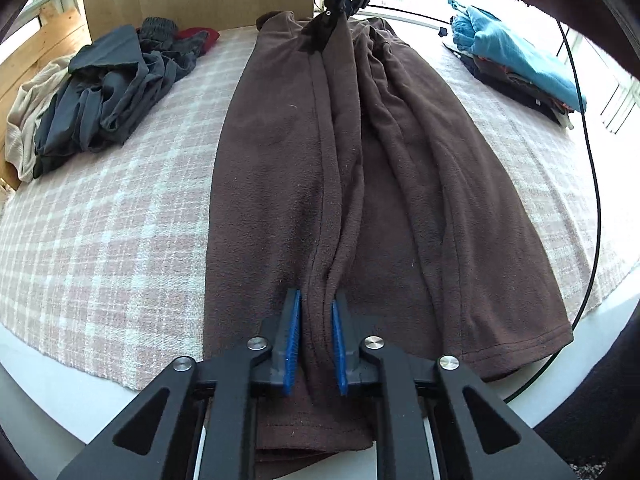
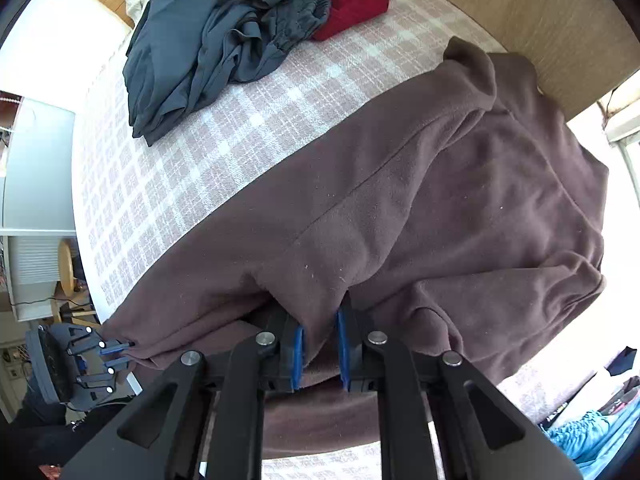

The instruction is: Fold clothes

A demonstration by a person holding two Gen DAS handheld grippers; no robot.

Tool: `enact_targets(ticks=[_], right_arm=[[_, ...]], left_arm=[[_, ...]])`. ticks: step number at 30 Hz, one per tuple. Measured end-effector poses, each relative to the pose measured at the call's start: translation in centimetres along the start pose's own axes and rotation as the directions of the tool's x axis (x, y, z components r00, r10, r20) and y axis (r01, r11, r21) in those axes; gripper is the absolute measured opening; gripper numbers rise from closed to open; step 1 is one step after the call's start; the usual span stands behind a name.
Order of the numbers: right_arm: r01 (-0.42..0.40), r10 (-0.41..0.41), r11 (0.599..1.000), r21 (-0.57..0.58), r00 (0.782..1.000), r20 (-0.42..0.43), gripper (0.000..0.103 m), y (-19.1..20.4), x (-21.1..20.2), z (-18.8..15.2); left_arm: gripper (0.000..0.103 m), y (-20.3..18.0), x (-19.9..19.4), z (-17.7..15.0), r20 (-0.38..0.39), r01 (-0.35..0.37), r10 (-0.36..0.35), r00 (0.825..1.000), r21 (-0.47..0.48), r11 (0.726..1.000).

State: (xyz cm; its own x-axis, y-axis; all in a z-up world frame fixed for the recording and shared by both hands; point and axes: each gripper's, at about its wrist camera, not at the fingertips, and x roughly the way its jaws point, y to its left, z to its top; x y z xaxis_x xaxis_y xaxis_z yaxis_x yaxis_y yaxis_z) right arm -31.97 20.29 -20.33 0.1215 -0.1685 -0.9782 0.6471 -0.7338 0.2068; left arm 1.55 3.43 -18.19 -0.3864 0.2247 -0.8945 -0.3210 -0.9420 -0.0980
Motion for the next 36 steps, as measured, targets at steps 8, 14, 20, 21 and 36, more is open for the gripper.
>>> enact_targets(ticks=[8, 14, 20, 21, 36], right_arm=[[0.179, -0.181, 0.983, -0.037, 0.981, -0.066, 0.013, -0.6, 2.1, -1.8], [0.191, -0.196, 0.98, -0.059, 0.975, -0.105, 0.017, -1.2, 4.2, -2.6], [0.035, -0.03, 0.999, -0.026, 0.982, 0.184, 0.053, -2.5, -4.3, -4.1], [0.058, -0.048, 0.997, -0.043, 0.979, 0.196, 0.053, -2.3, -3.7, -3.9], [0.035, -0.034, 0.992, -0.12, 0.999, 0.015, 0.053, -1.5, -2.5, 1.7]], left_arm=[[0.009, -1.5, -3.1, 0.6, 0.048, 0.104, -0.104, 0.993, 0.004, 0.995], [0.019, -3.1, 0.5, -0.1, -0.032, 0.131, -0.13, 0.991, 0.041, 0.991], [0.042, -2.9, -2.4, 0.1, -0.043, 0.124, -0.123, 0.991, 0.017, 0.992], [0.045, -2.6, -2.9, 0.3, -0.023, 0.11, -0.11, 0.994, 0.012, 0.994], [0.046, -0.5, -1.3, 0.6, -0.062, 0.102, -0.102, 0.993, 0.003, 0.995]])
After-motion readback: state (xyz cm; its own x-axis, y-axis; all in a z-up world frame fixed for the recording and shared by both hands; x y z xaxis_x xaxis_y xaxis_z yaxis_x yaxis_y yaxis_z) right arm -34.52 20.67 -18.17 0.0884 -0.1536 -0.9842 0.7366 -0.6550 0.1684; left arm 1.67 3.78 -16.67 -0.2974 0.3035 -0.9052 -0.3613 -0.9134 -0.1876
